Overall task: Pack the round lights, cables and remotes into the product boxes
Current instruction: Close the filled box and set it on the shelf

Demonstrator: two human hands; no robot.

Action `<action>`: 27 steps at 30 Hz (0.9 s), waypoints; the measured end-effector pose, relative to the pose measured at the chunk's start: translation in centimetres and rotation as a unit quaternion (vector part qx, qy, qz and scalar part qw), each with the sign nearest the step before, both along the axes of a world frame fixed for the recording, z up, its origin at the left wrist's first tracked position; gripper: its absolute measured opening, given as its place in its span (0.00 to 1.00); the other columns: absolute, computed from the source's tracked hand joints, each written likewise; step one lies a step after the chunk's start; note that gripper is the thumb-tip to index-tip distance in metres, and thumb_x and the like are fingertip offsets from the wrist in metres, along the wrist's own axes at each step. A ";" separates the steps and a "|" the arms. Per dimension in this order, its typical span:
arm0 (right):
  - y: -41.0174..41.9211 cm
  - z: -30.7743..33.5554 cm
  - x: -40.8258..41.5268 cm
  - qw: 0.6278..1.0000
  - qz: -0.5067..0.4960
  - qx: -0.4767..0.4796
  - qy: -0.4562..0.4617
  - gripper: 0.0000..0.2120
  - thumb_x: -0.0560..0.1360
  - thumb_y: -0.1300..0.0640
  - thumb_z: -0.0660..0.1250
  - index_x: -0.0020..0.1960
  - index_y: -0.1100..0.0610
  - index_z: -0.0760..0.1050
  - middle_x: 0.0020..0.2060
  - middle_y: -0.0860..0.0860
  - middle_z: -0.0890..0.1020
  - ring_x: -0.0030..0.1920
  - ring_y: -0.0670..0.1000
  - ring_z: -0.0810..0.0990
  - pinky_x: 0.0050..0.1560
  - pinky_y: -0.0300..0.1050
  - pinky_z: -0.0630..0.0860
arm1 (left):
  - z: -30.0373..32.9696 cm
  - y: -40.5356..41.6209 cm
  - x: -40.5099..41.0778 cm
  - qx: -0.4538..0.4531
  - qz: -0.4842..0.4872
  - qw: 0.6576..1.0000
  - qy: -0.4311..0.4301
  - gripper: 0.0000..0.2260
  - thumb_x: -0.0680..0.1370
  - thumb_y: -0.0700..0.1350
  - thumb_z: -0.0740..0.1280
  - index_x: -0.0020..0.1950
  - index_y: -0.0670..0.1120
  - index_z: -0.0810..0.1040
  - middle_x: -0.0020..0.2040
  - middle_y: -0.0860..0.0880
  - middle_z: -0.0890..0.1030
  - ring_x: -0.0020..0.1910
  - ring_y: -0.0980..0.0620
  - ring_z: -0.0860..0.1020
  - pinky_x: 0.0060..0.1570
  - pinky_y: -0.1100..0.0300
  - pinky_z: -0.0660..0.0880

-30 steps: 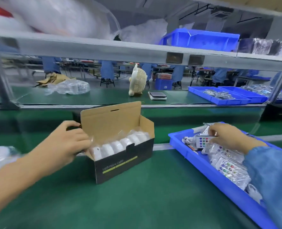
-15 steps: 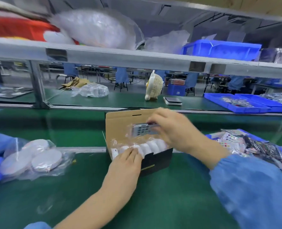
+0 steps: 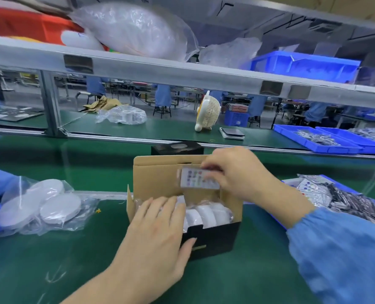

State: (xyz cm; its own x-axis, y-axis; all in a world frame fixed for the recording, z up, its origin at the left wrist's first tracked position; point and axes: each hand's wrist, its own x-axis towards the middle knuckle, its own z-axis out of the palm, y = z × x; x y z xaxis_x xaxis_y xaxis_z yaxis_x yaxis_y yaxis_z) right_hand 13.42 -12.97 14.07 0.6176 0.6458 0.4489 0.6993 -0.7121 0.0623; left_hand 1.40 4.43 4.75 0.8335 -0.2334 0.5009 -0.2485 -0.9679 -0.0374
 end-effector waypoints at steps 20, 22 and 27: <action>4.0 -4.5 0.0 0.966 -0.055 -0.253 -0.005 0.10 0.77 0.66 0.60 0.54 0.60 0.78 0.51 0.57 0.78 0.49 0.59 0.76 0.39 0.49 0.68 | -0.2 0.3 4.6 0.135 0.043 0.983 0.119 0.38 0.70 0.76 0.52 0.74 0.56 0.59 0.56 0.54 0.74 0.55 0.50 0.72 0.52 0.56 0.72; 3.7 -4.3 0.4 0.966 -0.045 -0.253 0.024 0.10 0.74 0.70 0.61 0.48 0.58 0.76 0.46 0.57 0.77 0.45 0.58 0.76 0.39 0.48 0.69 | 0.1 0.7 4.2 0.119 0.044 0.985 0.113 0.38 0.69 0.75 0.54 0.70 0.52 0.72 0.47 0.52 0.79 0.46 0.48 0.78 0.43 0.54 0.77; -1.0 -5.2 0.9 0.989 0.106 -0.093 -0.049 0.10 0.69 0.67 0.65 0.46 0.58 0.81 0.45 0.52 0.82 0.44 0.58 0.81 0.37 0.45 0.73 | -1.7 1.2 2.8 0.137 0.037 0.990 -0.018 0.33 0.79 0.65 0.49 0.57 0.38 0.80 0.56 0.30 0.80 0.48 0.30 0.81 0.38 0.42 0.81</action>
State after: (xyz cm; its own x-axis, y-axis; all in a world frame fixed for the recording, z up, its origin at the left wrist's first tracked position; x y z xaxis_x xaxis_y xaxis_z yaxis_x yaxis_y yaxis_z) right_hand 14.33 -13.96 8.83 0.4189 0.8329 0.3616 0.8161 -0.5199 0.2523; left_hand 4.17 5.63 3.09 0.8361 -0.3025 0.4577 -0.1701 -0.9361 -0.3080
